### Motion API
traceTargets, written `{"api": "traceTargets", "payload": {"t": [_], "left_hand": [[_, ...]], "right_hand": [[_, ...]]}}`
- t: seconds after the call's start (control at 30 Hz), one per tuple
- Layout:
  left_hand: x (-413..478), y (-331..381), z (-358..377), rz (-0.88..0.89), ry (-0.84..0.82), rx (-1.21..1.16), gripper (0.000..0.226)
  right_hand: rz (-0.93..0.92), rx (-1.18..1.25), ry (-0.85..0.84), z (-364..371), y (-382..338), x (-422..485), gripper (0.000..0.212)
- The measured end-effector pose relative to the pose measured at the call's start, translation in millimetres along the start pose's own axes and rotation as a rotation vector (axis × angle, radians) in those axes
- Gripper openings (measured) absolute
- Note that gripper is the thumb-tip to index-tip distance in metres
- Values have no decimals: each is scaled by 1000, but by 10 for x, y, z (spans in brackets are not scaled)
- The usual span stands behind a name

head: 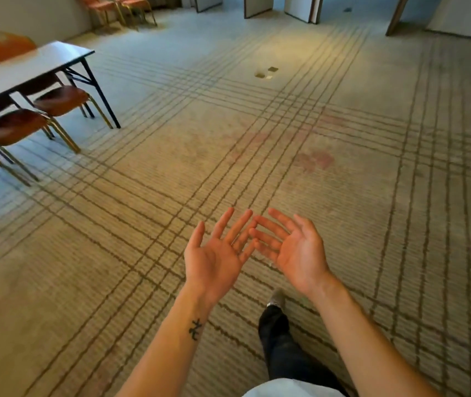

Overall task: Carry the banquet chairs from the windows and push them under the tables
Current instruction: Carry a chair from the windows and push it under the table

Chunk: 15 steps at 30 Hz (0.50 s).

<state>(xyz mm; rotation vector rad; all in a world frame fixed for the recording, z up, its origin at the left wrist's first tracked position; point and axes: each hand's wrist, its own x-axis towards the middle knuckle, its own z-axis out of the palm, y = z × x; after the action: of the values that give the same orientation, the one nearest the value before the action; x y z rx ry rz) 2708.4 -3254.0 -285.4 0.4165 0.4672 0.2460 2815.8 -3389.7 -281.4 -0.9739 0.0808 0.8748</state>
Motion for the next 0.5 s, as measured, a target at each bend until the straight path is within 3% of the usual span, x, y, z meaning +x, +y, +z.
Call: {"api": "traceTargets", "payload": {"t": [0.2, 0.3, 0.5], "left_hand": [[1447, 1027, 398, 155, 117, 20, 64], [1895, 1431, 564, 210, 91, 1, 64], [2949, 2120, 803, 269, 140, -8, 65]], "right_hand": [[91, -25, -110, 633, -653, 1890, 52], [106, -17, -221, 960, -1000, 2476, 51], [159, -43, -276, 1421, -1479, 3677, 53]]}}
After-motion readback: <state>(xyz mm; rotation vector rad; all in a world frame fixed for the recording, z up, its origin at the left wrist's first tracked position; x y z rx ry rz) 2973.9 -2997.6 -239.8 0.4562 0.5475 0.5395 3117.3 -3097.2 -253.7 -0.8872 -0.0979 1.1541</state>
